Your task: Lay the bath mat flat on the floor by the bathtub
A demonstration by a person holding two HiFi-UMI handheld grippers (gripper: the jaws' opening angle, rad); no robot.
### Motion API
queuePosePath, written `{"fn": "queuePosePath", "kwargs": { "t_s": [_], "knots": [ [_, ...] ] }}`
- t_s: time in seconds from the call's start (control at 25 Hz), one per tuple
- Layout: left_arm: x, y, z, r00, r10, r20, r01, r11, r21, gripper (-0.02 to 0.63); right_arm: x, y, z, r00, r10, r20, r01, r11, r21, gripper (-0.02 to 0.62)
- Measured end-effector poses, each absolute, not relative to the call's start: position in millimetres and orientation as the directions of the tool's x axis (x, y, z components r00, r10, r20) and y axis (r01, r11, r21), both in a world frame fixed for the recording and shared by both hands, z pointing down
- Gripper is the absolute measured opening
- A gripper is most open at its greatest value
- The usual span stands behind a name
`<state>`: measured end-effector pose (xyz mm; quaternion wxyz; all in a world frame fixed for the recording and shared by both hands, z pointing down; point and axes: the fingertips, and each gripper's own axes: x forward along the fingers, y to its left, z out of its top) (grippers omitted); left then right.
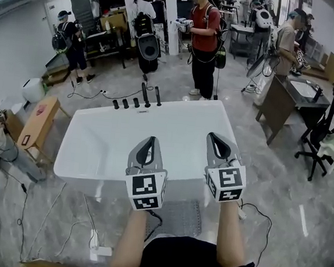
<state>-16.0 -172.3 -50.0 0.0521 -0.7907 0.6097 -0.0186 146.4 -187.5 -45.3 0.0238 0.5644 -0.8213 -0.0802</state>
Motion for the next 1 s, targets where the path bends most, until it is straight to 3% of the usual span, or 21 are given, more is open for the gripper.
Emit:
{"fn": "queuePosePath", "kwargs": {
  "t_s": [0.24, 1.0],
  "knots": [
    [-15, -178, -38, 0.268, -0.964, 0.002, -0.96, -0.267, -0.088, 0.005, 137, -196, -34, -0.408, -0.912, -0.033, -0.912, 0.406, 0.061, 0.005],
    [-22, -180, -33, 0.278, -0.96, 0.025, -0.959, -0.279, -0.044, 0.005, 120, -195, -34, -0.441, -0.896, -0.039, -0.896, 0.438, 0.079, 0.005]
  ]
}}
